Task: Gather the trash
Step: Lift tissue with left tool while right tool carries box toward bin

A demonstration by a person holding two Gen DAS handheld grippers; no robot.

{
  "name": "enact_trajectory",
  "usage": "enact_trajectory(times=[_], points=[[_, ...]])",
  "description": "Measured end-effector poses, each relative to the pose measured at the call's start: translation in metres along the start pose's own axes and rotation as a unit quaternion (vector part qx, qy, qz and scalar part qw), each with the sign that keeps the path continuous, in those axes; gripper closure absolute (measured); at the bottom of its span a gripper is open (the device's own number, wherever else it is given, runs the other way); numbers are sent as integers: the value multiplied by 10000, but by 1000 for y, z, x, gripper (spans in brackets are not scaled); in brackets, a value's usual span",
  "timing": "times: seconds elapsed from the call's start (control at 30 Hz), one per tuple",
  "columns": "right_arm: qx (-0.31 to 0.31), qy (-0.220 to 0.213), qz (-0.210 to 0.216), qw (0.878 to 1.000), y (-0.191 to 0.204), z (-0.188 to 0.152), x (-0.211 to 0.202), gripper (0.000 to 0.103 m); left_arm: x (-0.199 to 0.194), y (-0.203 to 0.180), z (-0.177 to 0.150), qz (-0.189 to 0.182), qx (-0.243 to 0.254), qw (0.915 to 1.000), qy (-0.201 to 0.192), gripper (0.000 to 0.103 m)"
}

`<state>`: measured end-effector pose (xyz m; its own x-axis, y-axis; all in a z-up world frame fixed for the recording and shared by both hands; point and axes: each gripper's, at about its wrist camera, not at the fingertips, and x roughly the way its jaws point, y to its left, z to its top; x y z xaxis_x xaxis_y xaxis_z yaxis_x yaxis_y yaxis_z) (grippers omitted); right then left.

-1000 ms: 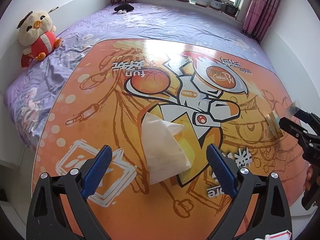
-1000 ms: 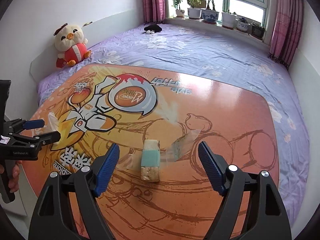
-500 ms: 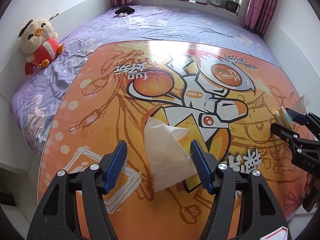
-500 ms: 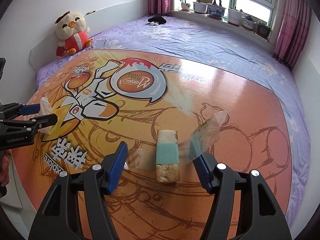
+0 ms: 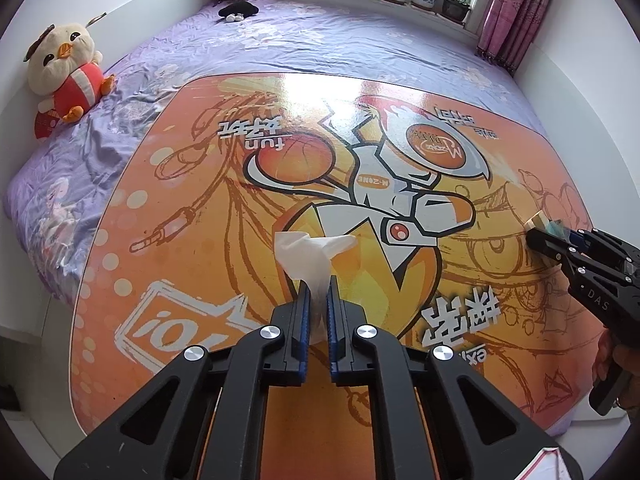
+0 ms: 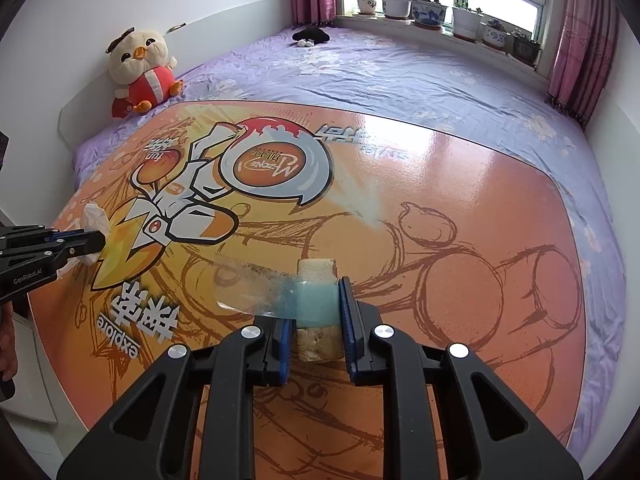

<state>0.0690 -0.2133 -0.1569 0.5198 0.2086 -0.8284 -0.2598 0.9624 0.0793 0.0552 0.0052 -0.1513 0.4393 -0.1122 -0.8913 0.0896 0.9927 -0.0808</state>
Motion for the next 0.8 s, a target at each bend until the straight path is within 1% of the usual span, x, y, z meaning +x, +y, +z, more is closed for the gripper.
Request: enact_trajectory(times=[0.13, 0.23, 0.47, 0.63, 0.8], points=[[20, 44, -2, 10000, 2, -1, -1, 81, -2, 2, 2, -139, -41, 9999, 25, 98], [50, 73, 18, 10000, 3, -2, -2, 81, -3, 3, 3, -176, -36, 9998, 23, 98], [-5, 22, 93, 10000, 13, 0, -17, 81, -23, 3, 5, -248, -38, 9996, -136, 98], [-204, -116, 350, 9991, 36, 8, -36, 81, -49, 15, -1, -222, -146, 9991, -318, 98], [-476, -227, 765, 9957, 71, 16, -52, 81, -74, 40, -19, -35, -294, 9986, -437, 98]])
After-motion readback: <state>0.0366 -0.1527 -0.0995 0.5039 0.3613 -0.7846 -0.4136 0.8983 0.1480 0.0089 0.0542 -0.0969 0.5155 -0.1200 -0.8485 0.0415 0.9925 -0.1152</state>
